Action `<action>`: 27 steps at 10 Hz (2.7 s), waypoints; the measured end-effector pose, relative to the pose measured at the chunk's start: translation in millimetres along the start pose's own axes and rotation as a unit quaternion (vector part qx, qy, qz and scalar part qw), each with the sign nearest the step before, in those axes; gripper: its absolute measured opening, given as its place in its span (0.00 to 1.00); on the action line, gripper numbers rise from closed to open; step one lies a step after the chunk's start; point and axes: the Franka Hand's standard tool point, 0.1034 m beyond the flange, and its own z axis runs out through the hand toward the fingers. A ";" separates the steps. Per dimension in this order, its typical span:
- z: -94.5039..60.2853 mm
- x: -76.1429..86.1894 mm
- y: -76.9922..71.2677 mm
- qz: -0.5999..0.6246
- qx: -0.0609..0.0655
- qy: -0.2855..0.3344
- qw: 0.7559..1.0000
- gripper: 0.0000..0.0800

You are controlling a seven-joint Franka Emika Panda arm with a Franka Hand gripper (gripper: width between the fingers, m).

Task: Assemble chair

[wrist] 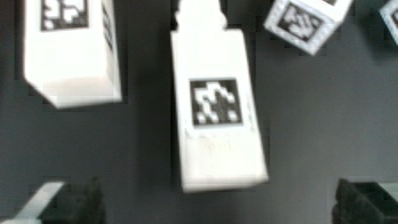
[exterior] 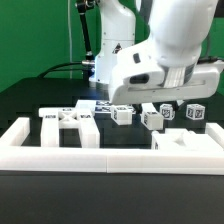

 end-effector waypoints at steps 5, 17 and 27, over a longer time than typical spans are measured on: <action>6.1 4.2 -2.2 -0.003 0.001 -0.038 0.999 0.81; 36.9 5.3 -9.6 -0.002 -0.005 -0.036 0.999 0.56; -38.9 -4.2 -27.8 -0.016 0.041 -0.040 0.998 0.37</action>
Offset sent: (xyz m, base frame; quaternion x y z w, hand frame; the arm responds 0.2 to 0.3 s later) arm 0.0000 0.0000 0.0000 0.0000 0.0000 0.0000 1.0000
